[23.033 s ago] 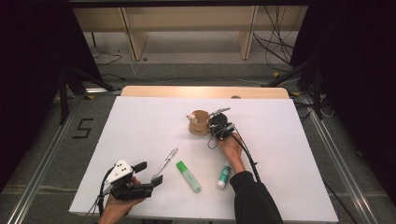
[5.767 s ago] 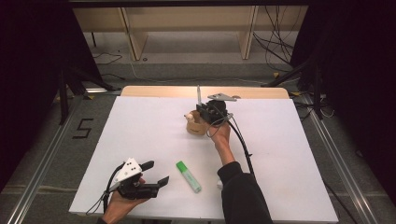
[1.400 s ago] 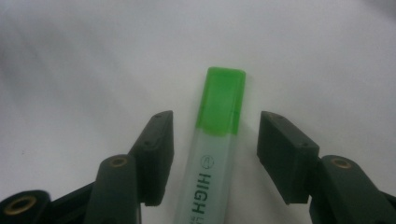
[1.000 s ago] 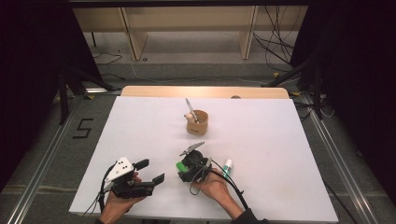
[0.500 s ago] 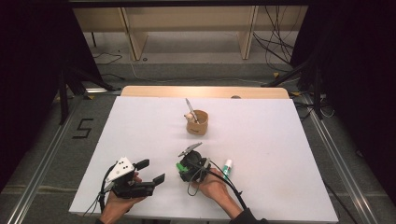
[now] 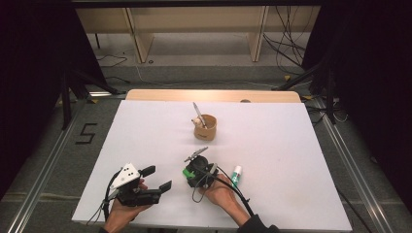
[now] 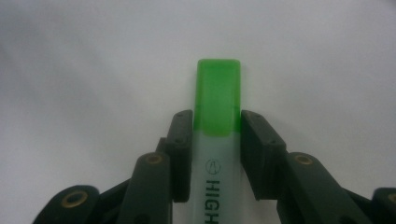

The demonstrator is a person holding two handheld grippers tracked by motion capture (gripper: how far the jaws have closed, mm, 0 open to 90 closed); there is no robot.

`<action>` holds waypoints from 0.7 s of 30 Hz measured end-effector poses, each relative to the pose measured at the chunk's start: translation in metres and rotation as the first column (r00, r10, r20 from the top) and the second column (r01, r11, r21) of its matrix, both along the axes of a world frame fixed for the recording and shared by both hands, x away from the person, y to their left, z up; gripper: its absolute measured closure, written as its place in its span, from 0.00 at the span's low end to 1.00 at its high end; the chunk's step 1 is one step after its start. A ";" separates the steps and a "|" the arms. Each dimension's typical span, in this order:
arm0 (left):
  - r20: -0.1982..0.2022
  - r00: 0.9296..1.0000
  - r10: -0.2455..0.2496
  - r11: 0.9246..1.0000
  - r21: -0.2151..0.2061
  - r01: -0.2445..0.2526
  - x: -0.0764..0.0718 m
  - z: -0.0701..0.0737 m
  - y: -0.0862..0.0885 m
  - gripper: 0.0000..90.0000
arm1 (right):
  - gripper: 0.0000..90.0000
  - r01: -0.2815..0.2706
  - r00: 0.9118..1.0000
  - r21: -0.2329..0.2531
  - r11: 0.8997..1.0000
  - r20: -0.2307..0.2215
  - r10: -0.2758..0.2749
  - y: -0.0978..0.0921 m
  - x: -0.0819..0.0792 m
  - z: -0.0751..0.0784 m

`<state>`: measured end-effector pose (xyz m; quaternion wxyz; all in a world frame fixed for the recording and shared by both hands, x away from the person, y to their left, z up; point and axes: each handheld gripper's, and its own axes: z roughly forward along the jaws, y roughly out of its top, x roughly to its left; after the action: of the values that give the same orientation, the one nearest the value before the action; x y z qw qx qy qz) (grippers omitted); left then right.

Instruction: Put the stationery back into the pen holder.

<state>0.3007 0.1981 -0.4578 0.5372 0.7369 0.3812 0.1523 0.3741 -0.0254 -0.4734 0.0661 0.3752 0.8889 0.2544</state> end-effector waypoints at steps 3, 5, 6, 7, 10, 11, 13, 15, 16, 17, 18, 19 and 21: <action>-0.004 1.000 0.000 1.000 -0.001 0.000 0.000 0.000 0.000 0.18 | 0.74 0.005 1.000 -0.008 1.000 0.000 -0.005 0.001 0.000 0.000; -0.004 1.000 0.001 1.000 -0.002 -0.001 0.000 0.000 0.001 0.18 | 0.75 0.001 1.000 -0.001 1.000 -0.008 -0.001 0.000 0.001 0.001; -0.004 1.000 0.000 1.000 -0.001 0.000 0.000 0.000 0.001 0.18 | 0.75 -0.002 1.000 0.005 1.000 -0.010 0.002 -0.001 0.002 0.001; -0.004 1.000 0.000 1.000 -0.001 0.000 0.000 0.000 0.001 0.18 | 0.75 0.000 1.000 0.011 1.000 -0.016 0.000 -0.002 0.002 0.001; -0.005 1.000 0.002 1.000 -0.003 -0.002 0.001 -0.001 0.001 0.18 | 0.75 -0.002 1.000 0.031 1.000 -0.017 0.003 -0.005 0.002 0.001; -0.006 1.000 0.002 1.000 -0.004 -0.002 0.001 -0.001 0.002 0.18 | 0.75 -0.007 1.000 0.038 0.999 -0.019 0.008 -0.006 0.003 0.001; -0.006 1.000 0.002 1.000 -0.004 -0.002 0.001 -0.001 0.002 0.18 | 0.75 -0.010 1.000 0.050 0.999 -0.019 0.011 -0.008 0.003 0.001; -0.006 1.000 0.002 1.000 -0.005 -0.002 0.001 -0.001 0.001 0.18 | 0.75 -0.016 1.000 0.068 0.998 -0.015 0.017 -0.012 0.003 0.001; -0.007 1.000 0.002 1.000 -0.004 -0.002 0.001 -0.001 0.001 0.18 | 0.75 -0.015 1.000 0.078 0.997 -0.014 0.016 -0.013 0.002 0.001; -0.008 1.000 0.001 1.000 -0.002 -0.001 0.001 -0.001 0.001 0.18 | 0.75 -0.013 1.000 0.088 0.996 -0.013 0.014 -0.015 0.002 0.001; -0.008 1.000 0.001 1.000 -0.001 -0.001 0.001 -0.001 0.001 0.18 | 0.75 -0.009 1.000 0.098 0.995 -0.010 0.010 -0.017 0.002 0.001; -0.010 1.000 0.003 1.000 -0.006 -0.003 0.001 -0.001 0.001 0.18 | 0.75 -0.012 1.000 0.109 0.994 -0.009 0.013 -0.019 0.002 0.001; -0.012 1.000 0.004 1.000 -0.008 -0.004 0.001 -0.001 0.001 0.18 | 0.75 -0.007 1.000 0.130 0.991 -0.007 0.007 -0.022 0.002 0.002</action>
<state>0.3017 0.1994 -0.4592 0.5376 0.7348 0.3864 0.1472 0.3762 -0.0478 -0.4714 0.0374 0.3765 0.8719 0.3108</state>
